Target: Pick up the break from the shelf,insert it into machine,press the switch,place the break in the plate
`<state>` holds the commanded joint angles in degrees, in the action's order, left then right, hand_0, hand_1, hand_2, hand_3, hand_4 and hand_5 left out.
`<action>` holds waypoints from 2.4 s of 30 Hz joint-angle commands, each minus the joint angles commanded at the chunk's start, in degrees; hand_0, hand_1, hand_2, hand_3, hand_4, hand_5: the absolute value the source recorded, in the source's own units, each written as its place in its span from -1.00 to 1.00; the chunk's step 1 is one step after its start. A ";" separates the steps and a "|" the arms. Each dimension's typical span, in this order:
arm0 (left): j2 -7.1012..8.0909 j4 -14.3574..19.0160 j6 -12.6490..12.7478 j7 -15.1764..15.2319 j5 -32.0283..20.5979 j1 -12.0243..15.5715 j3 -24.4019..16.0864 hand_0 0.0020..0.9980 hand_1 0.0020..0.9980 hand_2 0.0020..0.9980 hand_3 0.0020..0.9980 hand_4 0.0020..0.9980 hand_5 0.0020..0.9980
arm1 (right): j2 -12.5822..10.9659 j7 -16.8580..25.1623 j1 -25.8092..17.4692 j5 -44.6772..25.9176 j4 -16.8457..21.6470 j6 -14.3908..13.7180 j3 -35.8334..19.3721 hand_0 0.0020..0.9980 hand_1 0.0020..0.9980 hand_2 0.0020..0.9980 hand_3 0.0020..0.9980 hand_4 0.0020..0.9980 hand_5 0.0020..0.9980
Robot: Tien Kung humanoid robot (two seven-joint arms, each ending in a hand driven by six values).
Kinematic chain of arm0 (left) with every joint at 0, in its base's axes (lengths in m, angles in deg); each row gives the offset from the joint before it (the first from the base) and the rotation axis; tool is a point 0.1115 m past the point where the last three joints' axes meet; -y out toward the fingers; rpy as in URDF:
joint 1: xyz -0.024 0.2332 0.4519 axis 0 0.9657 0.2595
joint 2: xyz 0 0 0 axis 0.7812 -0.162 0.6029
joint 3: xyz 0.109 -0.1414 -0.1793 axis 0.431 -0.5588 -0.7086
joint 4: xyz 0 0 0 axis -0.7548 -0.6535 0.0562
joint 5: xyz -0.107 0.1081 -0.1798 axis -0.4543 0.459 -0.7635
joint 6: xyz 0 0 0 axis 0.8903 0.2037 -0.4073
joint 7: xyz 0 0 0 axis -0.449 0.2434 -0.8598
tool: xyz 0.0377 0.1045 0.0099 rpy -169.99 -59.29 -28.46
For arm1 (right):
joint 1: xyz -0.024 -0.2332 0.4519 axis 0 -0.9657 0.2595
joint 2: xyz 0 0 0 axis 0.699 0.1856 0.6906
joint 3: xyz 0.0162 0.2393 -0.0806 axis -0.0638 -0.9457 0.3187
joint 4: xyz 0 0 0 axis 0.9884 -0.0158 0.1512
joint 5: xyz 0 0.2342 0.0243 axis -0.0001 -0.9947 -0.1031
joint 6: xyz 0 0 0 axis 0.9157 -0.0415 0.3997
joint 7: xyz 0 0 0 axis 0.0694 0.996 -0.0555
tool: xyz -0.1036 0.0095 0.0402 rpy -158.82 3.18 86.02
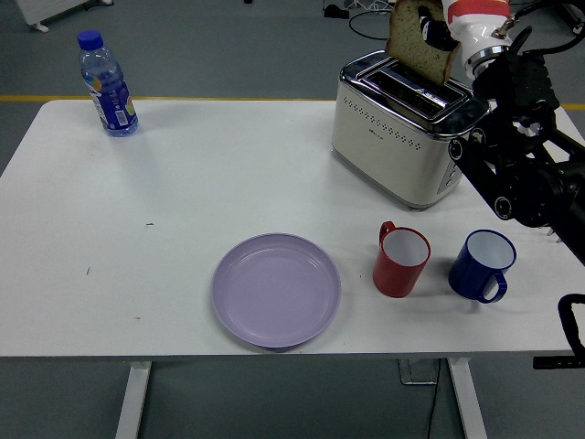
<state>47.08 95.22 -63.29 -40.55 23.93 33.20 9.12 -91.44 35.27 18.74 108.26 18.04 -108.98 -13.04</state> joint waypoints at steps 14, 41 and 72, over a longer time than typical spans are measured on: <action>-0.04 0.00 -0.11 -0.01 0.86 0.42 -0.98 0.25 -0.10 -0.10 0.02 -0.48 0.63 | -8.68 -4.66 -3.05 -17.82 28.05 2.65 4.97 -0.75 -0.47 -0.29 -0.13 -0.03 -1.00; -0.12 0.00 -0.20 0.12 0.65 0.08 -1.25 0.25 -0.10 -0.10 0.01 -0.49 0.64 | -12.25 -14.91 -7.64 -75.92 41.11 21.40 27.39 -0.76 -0.50 -0.30 -0.15 -0.07 -1.00; -0.16 0.00 -0.15 0.22 -0.20 -0.23 -0.29 0.25 -0.10 -0.11 0.01 -0.49 0.64 | -3.15 -8.82 -10.37 -74.72 28.06 19.08 28.63 -0.02 0.03 0.08 0.09 -0.31 -0.98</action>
<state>46.92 95.22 -63.44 -40.33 23.73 32.97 8.83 -94.59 26.45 8.37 33.55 46.10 -89.90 15.59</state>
